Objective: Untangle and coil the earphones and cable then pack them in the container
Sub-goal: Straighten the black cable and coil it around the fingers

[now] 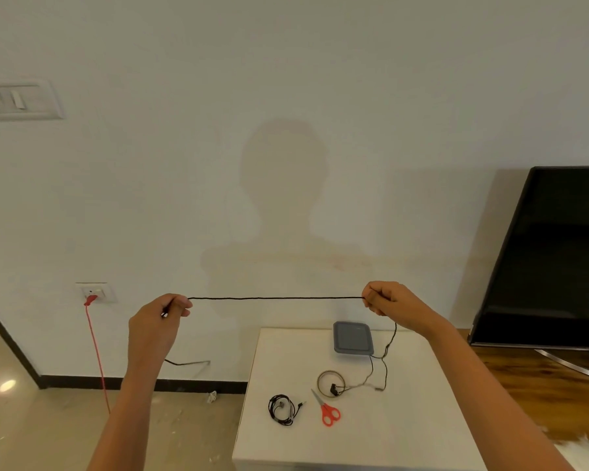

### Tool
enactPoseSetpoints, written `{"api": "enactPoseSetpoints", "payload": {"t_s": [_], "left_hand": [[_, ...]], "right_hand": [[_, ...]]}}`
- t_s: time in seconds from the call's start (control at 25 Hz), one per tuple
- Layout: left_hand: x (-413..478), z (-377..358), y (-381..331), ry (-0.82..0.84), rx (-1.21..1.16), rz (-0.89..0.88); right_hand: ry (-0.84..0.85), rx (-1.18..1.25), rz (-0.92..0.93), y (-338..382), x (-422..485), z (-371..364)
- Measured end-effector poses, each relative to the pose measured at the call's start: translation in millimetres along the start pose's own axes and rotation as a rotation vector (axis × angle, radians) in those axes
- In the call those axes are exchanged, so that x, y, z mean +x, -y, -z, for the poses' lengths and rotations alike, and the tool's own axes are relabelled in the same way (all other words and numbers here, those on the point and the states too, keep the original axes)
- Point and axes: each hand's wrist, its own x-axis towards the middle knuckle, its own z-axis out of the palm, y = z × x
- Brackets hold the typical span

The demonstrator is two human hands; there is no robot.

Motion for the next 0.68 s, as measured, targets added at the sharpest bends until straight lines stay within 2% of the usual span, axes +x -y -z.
{"api": "enactPoseSetpoints", "payload": {"t_s": [0.24, 0.36, 0.4, 0.52, 0.6, 0.68], "left_hand": [[-7, -10, -2, 0.046, -0.134, 0.071], [-15, -19, -19, 0.117, -0.260, 0.156], [-19, -24, -30, 0.121, -0.247, 0.129], [-33, -43, -76, 0.204, -0.245, -0.106], [-39, -53, -106, 0.388, -0.318, -0.214], [-41, -59, -124, 0.582, -0.285, -0.302]], "right_hand": [[-0.136, 0.156, 0.006, 24, -1, -9], [-0.138, 0.116, 0.061, 48, 2, -15], [-0.122, 0.094, 0.082, 58, 4, -18], [-0.045, -0.004, 0.153, 89, 10, -29], [-0.007, -0.102, 0.200, 105, 14, -37], [-0.006, -0.172, 0.223, 114, 16, -41]]}}
